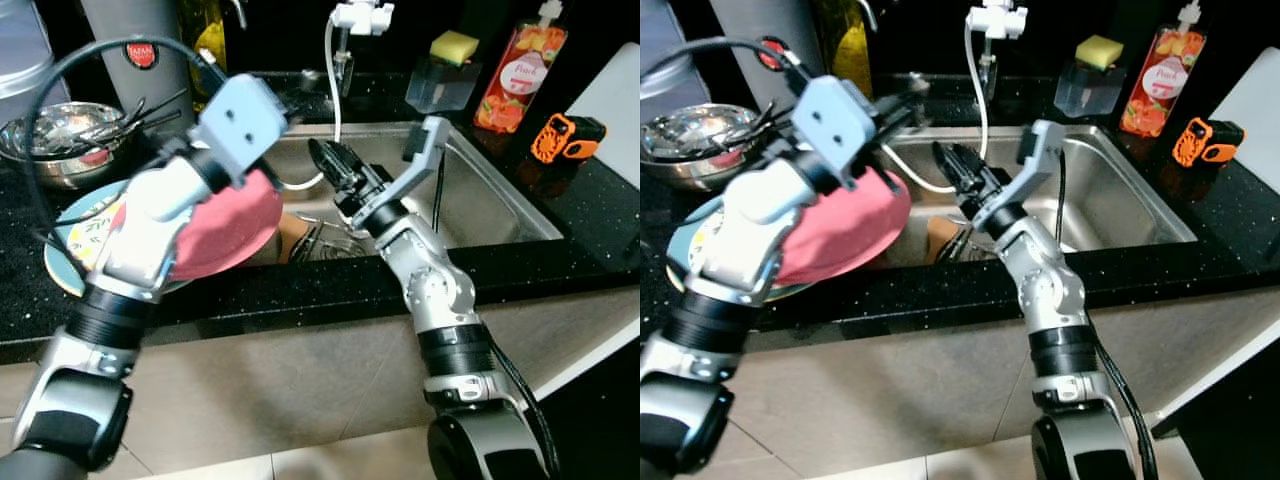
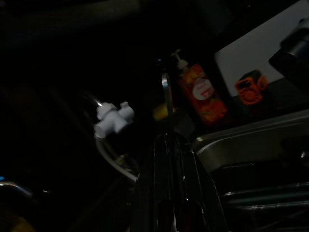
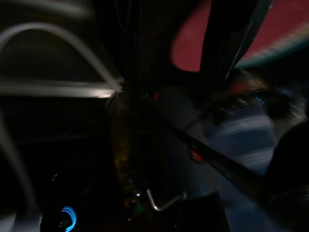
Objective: Kitchen organization
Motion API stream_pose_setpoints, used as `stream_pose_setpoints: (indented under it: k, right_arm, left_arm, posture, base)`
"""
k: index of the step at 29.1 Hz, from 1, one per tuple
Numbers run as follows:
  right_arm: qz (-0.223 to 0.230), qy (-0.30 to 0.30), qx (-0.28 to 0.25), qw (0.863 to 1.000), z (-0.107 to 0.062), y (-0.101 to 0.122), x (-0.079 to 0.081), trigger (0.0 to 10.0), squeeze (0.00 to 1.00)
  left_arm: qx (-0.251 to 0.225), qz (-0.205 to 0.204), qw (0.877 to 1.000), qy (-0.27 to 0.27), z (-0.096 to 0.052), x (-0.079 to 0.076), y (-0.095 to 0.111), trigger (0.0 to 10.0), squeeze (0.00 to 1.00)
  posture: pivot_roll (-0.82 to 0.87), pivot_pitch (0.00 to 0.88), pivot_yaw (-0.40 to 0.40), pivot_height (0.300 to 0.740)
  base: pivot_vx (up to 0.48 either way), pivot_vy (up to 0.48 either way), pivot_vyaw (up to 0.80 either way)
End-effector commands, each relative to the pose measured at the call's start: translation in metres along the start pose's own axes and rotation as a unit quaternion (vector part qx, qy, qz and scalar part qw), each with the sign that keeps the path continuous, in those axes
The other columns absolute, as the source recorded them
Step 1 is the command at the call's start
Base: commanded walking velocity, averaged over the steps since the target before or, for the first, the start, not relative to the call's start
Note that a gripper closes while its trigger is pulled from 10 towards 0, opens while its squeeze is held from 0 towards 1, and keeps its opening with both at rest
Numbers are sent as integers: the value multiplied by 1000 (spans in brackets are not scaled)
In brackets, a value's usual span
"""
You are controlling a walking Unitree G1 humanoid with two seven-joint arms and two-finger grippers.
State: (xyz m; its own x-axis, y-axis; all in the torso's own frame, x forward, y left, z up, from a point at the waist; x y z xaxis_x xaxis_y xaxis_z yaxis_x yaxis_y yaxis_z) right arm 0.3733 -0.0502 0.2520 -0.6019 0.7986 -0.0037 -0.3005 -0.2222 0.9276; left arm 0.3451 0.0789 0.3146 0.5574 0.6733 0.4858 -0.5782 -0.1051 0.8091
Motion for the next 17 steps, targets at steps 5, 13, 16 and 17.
stream_pose_setpoints:
  k: [5, 13, 16, 17]
  right_arm:
    - [-80, -20, -10, 997, 3, 8, 2, 10000, 0]
    - [-78, -40, -16, 996, 6, 9, -1, 10000, 0]
    - [-77, -49, -17, 996, 8, 8, -2, 10000, 0]
    - [-77, -50, -16, 996, 8, 7, -3, 10000, 0]
  left_arm:
    - [-24, -53, 998, -10, 4, -3, 14, 10000, 0]
    - [-24, -79, 996, -14, 2, -10, 16, 10000, 0]
    - [-24, -87, 996, -16, 3, -12, 17, 10000, 0]
    - [-24, -87, 996, -13, 3, -12, 17, 10000, 0]
  posture:
    - [250, 0, -48, 740]
    - [257, 0, -59, 740]
    - [259, 0, -62, 740]
    - [259, 0, -65, 740]
  base:
    - [0, 0, 0]
    - [0, 0, 0]
    - [0, 0, 0]
    - [0, 0, 0]
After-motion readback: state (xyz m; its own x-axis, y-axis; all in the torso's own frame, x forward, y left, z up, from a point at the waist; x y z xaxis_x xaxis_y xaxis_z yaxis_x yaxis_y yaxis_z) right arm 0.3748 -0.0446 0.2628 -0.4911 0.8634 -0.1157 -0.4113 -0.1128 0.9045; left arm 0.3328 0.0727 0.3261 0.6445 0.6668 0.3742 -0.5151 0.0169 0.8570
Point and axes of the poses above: a point about 5 cm out from each wrist's last joint towards the gripper, its own z axis pointing out of the wrist towards the gripper, its own y axis along the axis of the wrist's last joint, x = y × z, the point moved 4 cm from there along z, pointing out of the wrist towards the gripper, and after that the axes turned 8 degrees about -z, right-handed, at the moved point
